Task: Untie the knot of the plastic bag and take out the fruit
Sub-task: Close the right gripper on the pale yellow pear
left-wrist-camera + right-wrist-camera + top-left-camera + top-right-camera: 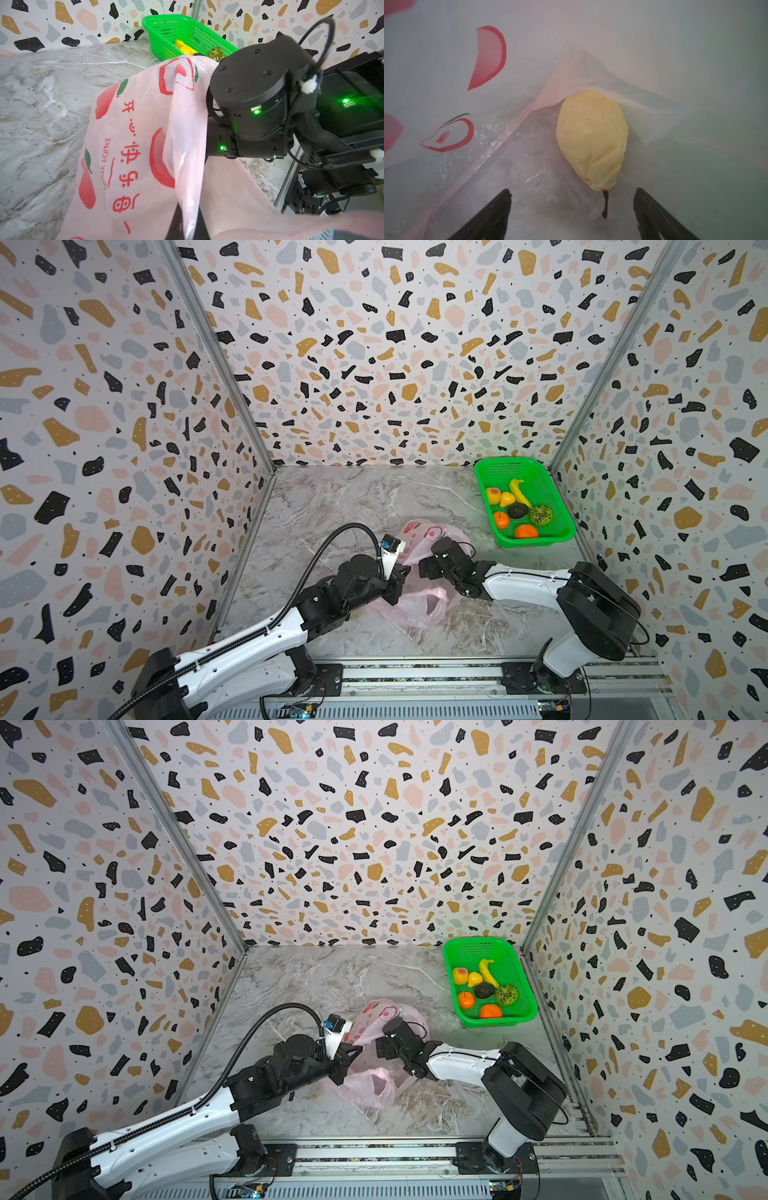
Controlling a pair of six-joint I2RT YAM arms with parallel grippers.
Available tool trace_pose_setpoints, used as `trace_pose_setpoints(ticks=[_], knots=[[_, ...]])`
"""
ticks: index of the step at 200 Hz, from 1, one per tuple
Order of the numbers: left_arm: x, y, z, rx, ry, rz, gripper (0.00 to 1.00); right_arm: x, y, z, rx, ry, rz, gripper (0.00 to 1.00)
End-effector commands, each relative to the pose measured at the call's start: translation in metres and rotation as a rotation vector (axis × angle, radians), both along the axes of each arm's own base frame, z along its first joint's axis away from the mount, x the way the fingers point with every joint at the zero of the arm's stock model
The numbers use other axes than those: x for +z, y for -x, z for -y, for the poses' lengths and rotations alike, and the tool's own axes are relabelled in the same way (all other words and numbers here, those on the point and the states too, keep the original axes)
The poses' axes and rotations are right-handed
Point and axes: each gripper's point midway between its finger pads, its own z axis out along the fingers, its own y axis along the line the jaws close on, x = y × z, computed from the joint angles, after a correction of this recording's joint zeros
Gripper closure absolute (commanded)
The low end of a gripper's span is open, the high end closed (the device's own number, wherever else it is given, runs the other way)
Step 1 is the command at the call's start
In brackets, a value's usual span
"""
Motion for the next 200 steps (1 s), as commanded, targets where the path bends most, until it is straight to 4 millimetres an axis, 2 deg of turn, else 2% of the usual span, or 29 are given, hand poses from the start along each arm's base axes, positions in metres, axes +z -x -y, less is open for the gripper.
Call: trace_pose_setpoints(ticks=[1, 21, 36, 50, 96, 129, 155, 185, 200], knots=[[0.008, 0.005, 0.012, -0.070, 0.049, 0.017, 1.00, 0.018, -0.019, -0.007, -0.046, -0.095, 0.037, 0.05], [-0.002, 0.015, 0.021, -0.143, 0.050, -0.026, 1.00, 0.024, -0.026, -0.016, -0.027, -0.135, 0.071, 0.05], [-0.002, 0.018, 0.025, -0.171, 0.060, -0.032, 1.00, 0.031, -0.028, -0.023, -0.006, -0.176, 0.097, 0.06], [-0.002, 0.019, 0.028, -0.188, 0.068, -0.030, 1.00, 0.030, -0.028, -0.029, 0.009, -0.201, 0.102, 0.07], [0.001, 0.021, 0.037, -0.231, 0.086, -0.025, 1.00, 0.016, -0.041, -0.041, 0.017, -0.182, 0.108, 0.08], [0.005, 0.026, 0.036, -0.250, 0.103, -0.021, 1.00, 0.002, -0.056, -0.044, -0.003, -0.127, 0.111, 0.07], [0.004, 0.030, 0.033, -0.258, 0.112, -0.023, 1.00, -0.001, -0.066, -0.047, -0.008, -0.101, 0.133, 0.07], [0.002, 0.033, 0.032, -0.265, 0.115, -0.029, 1.00, -0.008, -0.076, -0.053, -0.006, -0.076, 0.134, 0.12], [0.002, 0.031, 0.031, -0.253, 0.106, -0.021, 1.00, -0.013, -0.077, -0.055, 0.006, -0.077, 0.123, 0.20]])
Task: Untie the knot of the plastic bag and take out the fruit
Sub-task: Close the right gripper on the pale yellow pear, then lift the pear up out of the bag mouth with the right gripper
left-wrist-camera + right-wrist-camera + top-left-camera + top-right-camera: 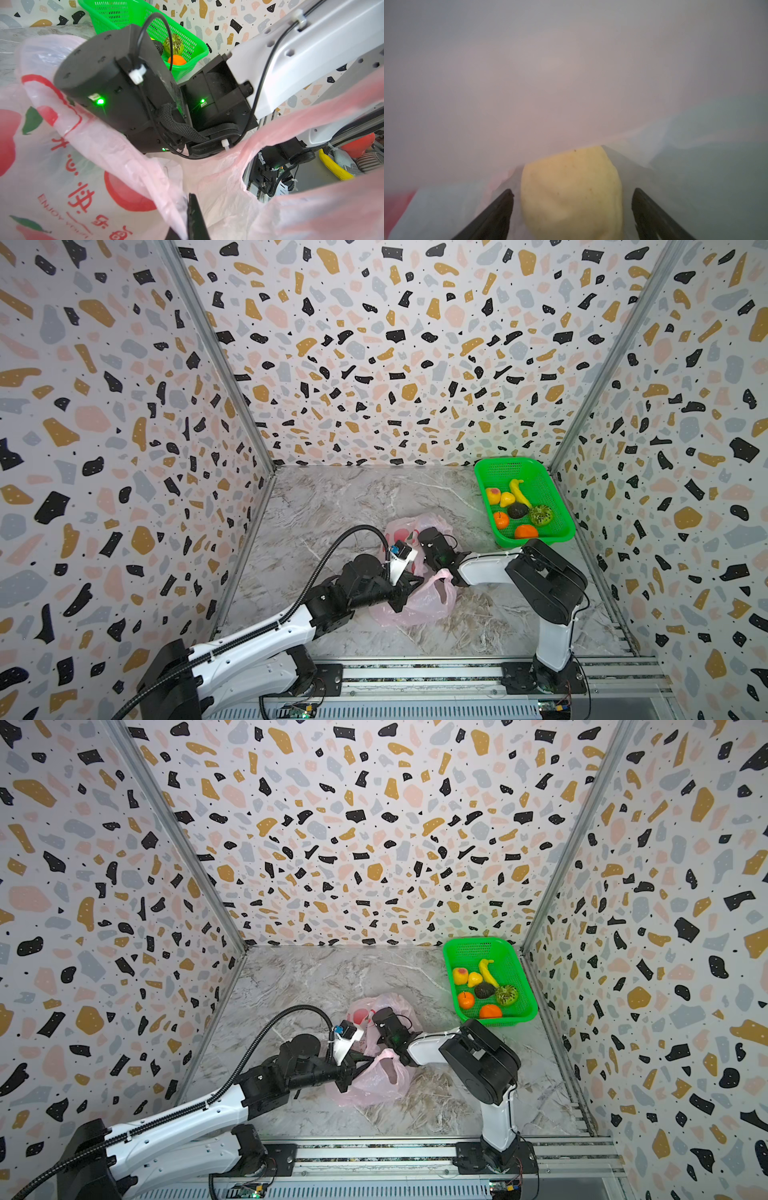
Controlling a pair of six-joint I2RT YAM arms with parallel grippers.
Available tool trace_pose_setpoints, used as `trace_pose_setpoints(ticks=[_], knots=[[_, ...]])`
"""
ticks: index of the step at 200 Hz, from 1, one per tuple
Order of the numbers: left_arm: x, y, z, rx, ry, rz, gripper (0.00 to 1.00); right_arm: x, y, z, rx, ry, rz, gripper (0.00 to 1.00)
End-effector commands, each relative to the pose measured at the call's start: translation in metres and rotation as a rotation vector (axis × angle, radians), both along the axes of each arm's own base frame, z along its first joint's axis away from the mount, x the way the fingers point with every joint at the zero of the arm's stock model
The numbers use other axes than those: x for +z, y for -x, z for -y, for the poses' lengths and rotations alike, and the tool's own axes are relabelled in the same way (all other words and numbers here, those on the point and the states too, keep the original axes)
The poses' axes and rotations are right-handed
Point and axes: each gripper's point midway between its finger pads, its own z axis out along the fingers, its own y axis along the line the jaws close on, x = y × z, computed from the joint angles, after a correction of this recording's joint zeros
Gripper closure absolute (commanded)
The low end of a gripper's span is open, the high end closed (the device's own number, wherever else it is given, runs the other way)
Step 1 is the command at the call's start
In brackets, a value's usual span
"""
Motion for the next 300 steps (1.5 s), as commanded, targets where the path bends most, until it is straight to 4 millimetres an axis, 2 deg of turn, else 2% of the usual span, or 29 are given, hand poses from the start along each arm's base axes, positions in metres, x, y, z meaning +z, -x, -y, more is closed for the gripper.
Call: trace_pose_setpoints(ticks=[1, 15, 64, 104, 146, 176, 206, 225, 255, 285, 300], knots=[[0.011, 0.001, 0.001, -0.017, 0.039, 0.035, 1.00, 0.006, -0.012, -0.002, -0.004, 0.006, 0.024, 0.20], [0.009, -0.002, -0.003, 0.008, 0.022, 0.045, 1.00, 0.005, -0.009, -0.004, 0.018, 0.009, 0.024, 0.34], [0.007, -0.014, -0.025, 0.124, -0.035, 0.087, 1.00, 0.006, 0.004, 0.001, 0.052, 0.026, 0.021, 0.57], [0.000, -0.024, -0.040, 0.209, -0.097, 0.108, 1.00, 0.033, 0.022, -0.005, 0.113, 0.014, 0.047, 0.59], [-0.009, -0.033, -0.050, 0.273, -0.150, 0.125, 1.00, 0.055, 0.055, -0.016, 0.218, 0.000, 0.032, 0.59], [-0.012, -0.037, -0.056, 0.301, -0.168, 0.143, 1.00, 0.065, 0.078, -0.013, 0.256, -0.028, 0.011, 0.59], [-0.011, -0.040, -0.064, 0.343, -0.164, 0.168, 1.00, 0.076, 0.091, -0.006, 0.272, -0.065, 0.000, 0.58], [-0.005, -0.043, -0.070, 0.377, -0.160, 0.188, 1.00, 0.074, 0.097, -0.001, 0.280, -0.054, -0.016, 0.58], [0.007, -0.045, -0.076, 0.409, -0.143, 0.220, 1.00, 0.050, 0.107, 0.009, 0.294, 0.025, -0.082, 0.57], [-0.003, -0.046, -0.083, 0.424, -0.187, 0.221, 1.00, 0.034, 0.121, 0.019, 0.328, 0.078, -0.142, 0.56], [-0.008, -0.046, -0.086, 0.437, -0.202, 0.220, 1.00, 0.035, 0.129, 0.022, 0.364, 0.095, -0.146, 0.56]])
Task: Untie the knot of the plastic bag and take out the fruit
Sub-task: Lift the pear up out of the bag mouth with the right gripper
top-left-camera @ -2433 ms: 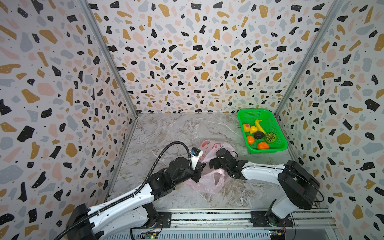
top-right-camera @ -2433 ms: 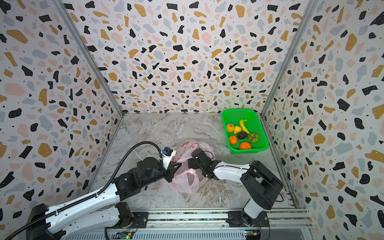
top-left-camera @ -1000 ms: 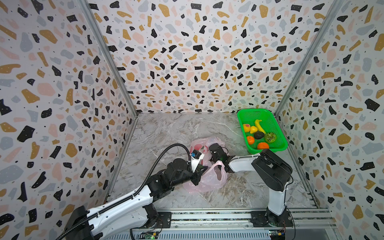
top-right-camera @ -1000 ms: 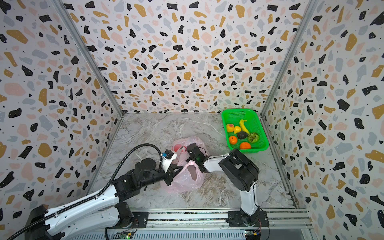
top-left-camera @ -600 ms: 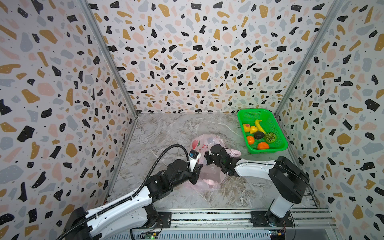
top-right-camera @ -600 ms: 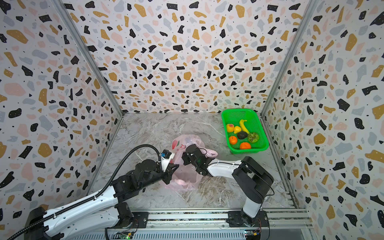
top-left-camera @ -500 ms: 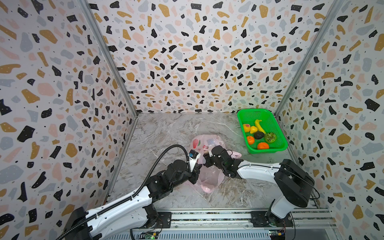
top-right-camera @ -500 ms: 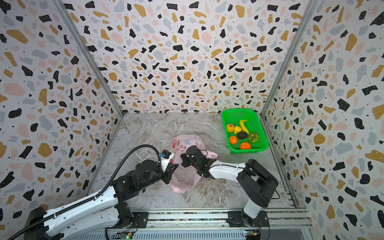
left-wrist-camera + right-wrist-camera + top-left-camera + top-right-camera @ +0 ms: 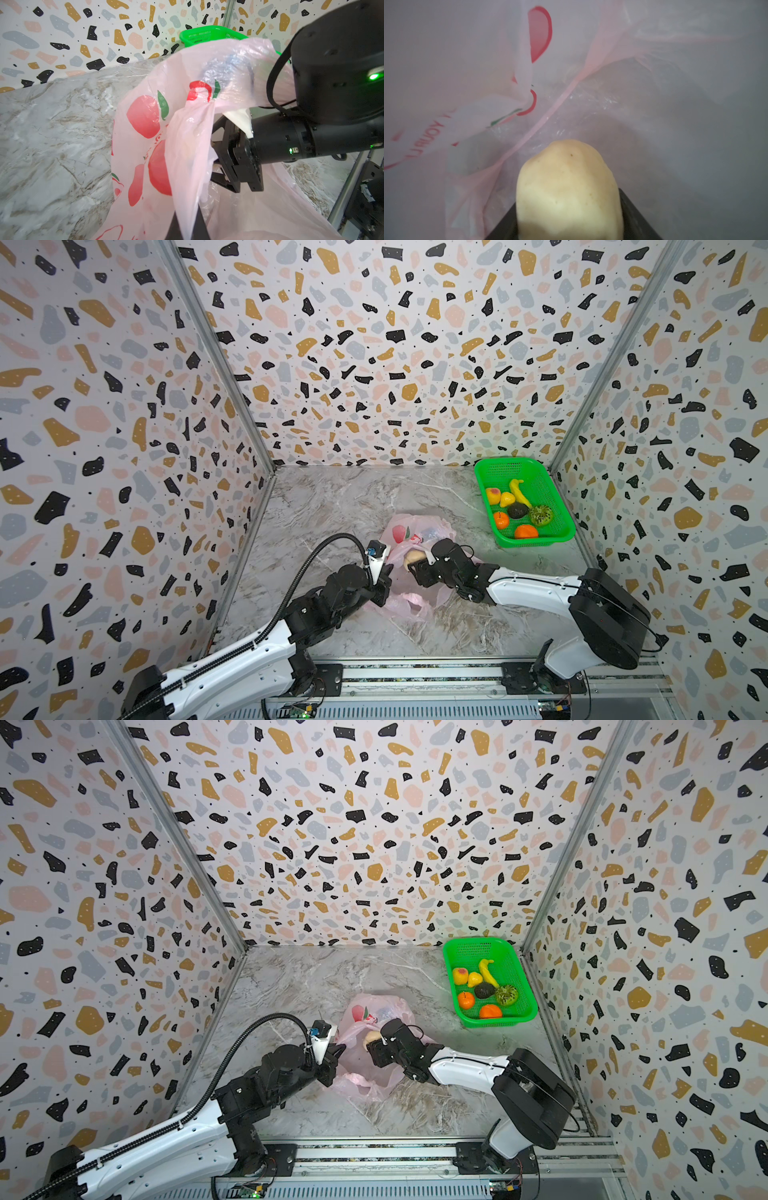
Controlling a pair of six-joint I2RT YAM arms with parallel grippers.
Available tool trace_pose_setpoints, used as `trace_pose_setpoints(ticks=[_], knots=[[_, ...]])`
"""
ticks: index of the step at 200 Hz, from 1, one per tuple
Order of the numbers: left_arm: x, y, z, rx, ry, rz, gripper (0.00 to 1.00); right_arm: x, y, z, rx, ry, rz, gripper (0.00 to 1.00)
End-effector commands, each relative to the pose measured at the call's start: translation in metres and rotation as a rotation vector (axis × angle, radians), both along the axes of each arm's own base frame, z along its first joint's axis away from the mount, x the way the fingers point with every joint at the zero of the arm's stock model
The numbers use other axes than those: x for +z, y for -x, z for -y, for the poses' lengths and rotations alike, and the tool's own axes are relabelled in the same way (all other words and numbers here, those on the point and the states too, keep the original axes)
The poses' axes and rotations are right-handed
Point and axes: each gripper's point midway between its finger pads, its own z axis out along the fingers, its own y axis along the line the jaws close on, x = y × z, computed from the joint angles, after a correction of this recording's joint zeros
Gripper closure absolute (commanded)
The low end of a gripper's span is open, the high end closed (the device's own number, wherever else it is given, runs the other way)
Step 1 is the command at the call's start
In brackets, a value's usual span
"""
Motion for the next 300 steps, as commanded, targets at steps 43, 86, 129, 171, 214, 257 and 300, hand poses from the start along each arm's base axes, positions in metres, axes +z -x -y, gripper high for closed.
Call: trace_pose_setpoints(ticks=[43, 86, 129, 171, 214, 257, 300], knots=[[0.000, -0.017, -0.010, 0.096, -0.056, 0.042, 1.00, 0.019, 0.033, 0.002, 0.186, 0.049, 0.000, 0.54], [0.038, -0.028, -0.016, 0.163, 0.017, 0.148, 1.00, 0.007, 0.052, 0.003, 0.262, 0.115, -0.049, 0.54], [0.074, -0.029, -0.023, 0.192, 0.079, 0.236, 1.00, -0.008, 0.065, -0.004, 0.318, 0.153, -0.092, 0.55], [0.077, -0.029, -0.026, 0.190, 0.061, 0.258, 1.00, 0.003, 0.074, -0.014, 0.382, 0.139, -0.049, 0.55], [0.044, -0.032, -0.009, 0.136, -0.034, 0.182, 1.00, 0.029, 0.087, -0.023, 0.417, 0.120, 0.047, 0.55], [0.028, -0.026, -0.014, 0.127, -0.056, 0.152, 1.00, 0.086, 0.073, -0.016, 0.325, -0.017, 0.125, 0.55], [0.022, -0.027, -0.017, 0.132, -0.096, 0.140, 1.00, 0.135, 0.075, -0.017, 0.329, -0.142, 0.181, 0.55]])
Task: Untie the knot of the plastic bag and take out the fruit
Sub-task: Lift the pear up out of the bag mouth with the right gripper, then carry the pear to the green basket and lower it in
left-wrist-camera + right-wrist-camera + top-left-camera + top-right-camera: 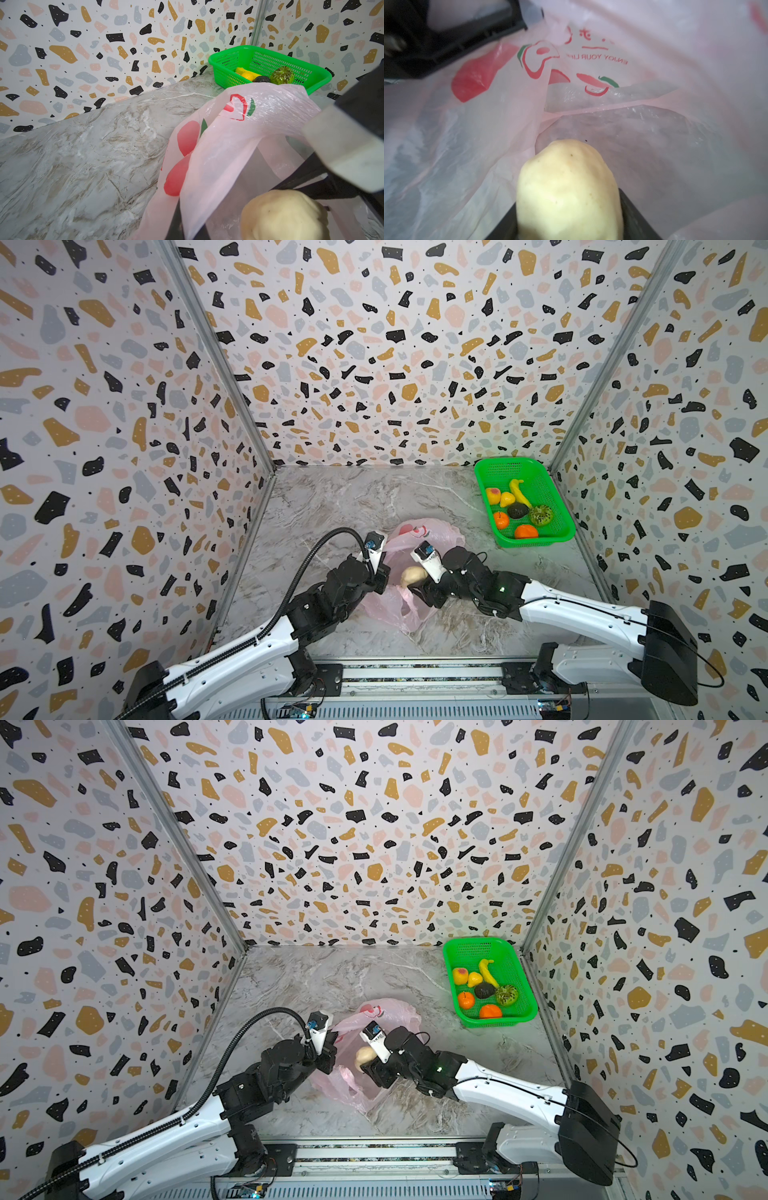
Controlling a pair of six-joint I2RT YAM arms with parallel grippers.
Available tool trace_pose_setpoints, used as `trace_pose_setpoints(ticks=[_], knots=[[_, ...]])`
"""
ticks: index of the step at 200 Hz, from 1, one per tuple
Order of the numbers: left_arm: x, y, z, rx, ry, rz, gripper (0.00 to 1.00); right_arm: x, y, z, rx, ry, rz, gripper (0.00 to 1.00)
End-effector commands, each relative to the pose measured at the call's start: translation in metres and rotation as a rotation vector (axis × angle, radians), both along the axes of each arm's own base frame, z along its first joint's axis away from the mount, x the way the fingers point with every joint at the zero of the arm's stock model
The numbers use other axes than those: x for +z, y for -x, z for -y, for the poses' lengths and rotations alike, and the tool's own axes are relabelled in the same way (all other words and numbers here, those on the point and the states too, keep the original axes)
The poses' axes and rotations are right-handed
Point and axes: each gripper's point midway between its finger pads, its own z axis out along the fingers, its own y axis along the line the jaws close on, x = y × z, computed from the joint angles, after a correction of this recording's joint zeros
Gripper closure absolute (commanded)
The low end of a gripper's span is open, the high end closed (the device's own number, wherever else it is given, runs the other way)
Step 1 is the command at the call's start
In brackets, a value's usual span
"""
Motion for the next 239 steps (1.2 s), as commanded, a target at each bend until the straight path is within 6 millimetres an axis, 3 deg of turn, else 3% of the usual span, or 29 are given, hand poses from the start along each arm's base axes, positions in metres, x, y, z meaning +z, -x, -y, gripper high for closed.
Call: trace_pose_setpoints(ticks=[1, 44, 104, 183, 239], knots=[[-0.002, -0.001, -0.003, 0.008, -0.023, 0.000, 1.00, 0.045, -0.001, -0.006, 0.000, -0.108, 0.032, 0.55], [-0.012, -0.006, 0.004, 0.001, -0.082, -0.023, 1.00, 0.082, -0.003, -0.001, -0.010, -0.216, 0.039, 0.54], [-0.006, -0.010, -0.004, 0.042, -0.093, 0.009, 1.00, 0.121, -0.024, 0.033, -0.126, -0.271, 0.081, 0.54], [-0.010, -0.026, -0.010, 0.106, -0.133, 0.006, 1.00, 0.122, -0.074, 0.101, -0.300, -0.207, 0.096, 0.54], [-0.011, -0.040, -0.017, 0.150, -0.140, 0.001, 1.00, 0.125, -0.139, 0.177, -0.549, -0.209, 0.138, 0.54]])
